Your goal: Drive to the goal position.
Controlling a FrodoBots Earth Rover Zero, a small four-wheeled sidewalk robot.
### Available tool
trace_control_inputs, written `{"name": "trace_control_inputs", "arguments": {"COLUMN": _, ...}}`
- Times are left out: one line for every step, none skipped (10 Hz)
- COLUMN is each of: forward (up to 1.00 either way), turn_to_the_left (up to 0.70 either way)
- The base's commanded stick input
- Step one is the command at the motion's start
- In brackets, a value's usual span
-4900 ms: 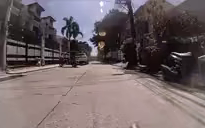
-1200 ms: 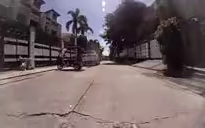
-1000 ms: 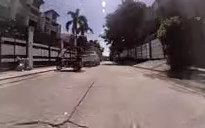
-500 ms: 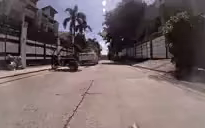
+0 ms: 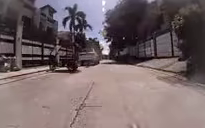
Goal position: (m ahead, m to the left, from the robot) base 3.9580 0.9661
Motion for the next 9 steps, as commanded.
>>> {"name": "trace_control_inputs", "arguments": {"forward": 1.0, "turn_to_the_left": -0.27}}
{"name": "trace_control_inputs", "arguments": {"forward": 1.0, "turn_to_the_left": -0.27}}
{"name": "trace_control_inputs", "arguments": {"forward": 1.0, "turn_to_the_left": -0.27}}
{"name": "trace_control_inputs", "arguments": {"forward": 1.0, "turn_to_the_left": -0.02}}
{"name": "trace_control_inputs", "arguments": {"forward": 1.0, "turn_to_the_left": 0.0}}
{"name": "trace_control_inputs", "arguments": {"forward": 1.0, "turn_to_the_left": 0.0}}
{"name": "trace_control_inputs", "arguments": {"forward": 1.0, "turn_to_the_left": 0.0}}
{"name": "trace_control_inputs", "arguments": {"forward": 1.0, "turn_to_the_left": 0.0}}
{"name": "trace_control_inputs", "arguments": {"forward": 1.0, "turn_to_the_left": 0.0}}
